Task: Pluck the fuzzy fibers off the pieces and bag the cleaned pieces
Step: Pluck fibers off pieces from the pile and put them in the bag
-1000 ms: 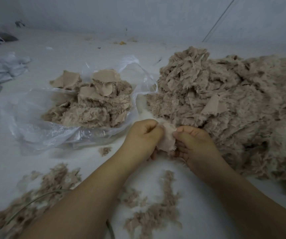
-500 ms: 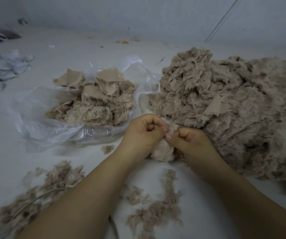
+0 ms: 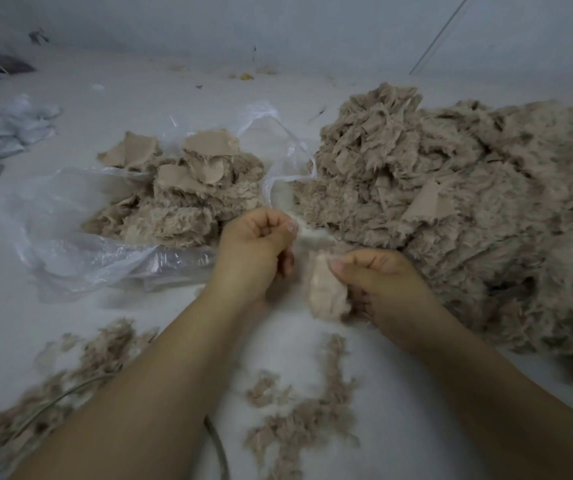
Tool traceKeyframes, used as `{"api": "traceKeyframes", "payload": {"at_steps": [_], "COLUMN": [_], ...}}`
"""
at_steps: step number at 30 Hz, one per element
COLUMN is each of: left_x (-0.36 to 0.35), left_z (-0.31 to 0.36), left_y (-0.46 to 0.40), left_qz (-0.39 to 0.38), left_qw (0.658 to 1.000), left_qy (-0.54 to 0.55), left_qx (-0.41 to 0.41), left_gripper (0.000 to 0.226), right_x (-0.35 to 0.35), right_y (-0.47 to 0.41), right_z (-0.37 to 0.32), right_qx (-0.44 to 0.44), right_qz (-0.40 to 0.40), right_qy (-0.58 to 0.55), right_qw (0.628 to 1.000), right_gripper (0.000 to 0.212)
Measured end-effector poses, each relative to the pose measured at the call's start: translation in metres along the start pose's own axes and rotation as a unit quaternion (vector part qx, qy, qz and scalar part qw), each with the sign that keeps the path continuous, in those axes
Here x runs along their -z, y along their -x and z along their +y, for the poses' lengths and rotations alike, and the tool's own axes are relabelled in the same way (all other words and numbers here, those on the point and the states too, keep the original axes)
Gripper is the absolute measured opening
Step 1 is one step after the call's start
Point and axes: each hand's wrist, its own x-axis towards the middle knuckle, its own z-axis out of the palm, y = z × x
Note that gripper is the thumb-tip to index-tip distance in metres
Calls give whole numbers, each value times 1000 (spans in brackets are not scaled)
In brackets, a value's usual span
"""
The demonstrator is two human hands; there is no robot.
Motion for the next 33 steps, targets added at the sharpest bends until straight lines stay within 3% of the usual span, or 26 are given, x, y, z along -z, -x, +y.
{"api": "traceKeyframes", "payload": {"at_steps": [3,6,8,11,13,15,18,20,23,25,28,33], "left_x": [17,26,25,17,15,19,28,26,17,13,10,7], "left_z": [8,15,18,14,9,10,13,13,11,10,8,3], "left_y": [-1,6,7,5,2,1,6,8,3,0,5,4], "left_qz": [-178,-362,-368,-240,-207,-308,-486,-462,-271,-199,-217,-192], "left_qw": [982,920,911,943,954,922,834,850,935,962,963,975], "left_qy": [1,-71,-133,-210,-195,-196,-204,-199,-176,-130,-110,-86], "left_qx": [54,129,130,93,97,126,165,156,146,134,118,67], "left_gripper": [14,29,31,37,45,39,26,28,42,46,29,33], "right_x": [3,3,2,2,1,-1,-1,0,0,0,0,0], "right_y": [-6,-6,-6,-6,-5,-4,-4,-3,-2,-2,-3,0], "right_z": [1,3,4,3,2,2,2,2,1,2,2,1], "right_qx": [-25,-15,-10,-12,-10,-3,-3,-2,-1,-2,0,27], "right_qz": [80,98,96,98,98,98,101,95,85,82,80,12], "right_qy": [-78,-51,-44,-47,-50,-53,-58,-54,-68,-65,-58,11], "right_qw": [993,994,994,994,994,994,993,994,994,995,995,1000], "right_gripper": [41,51,51,52,51,51,49,47,44,46,44,19]}}
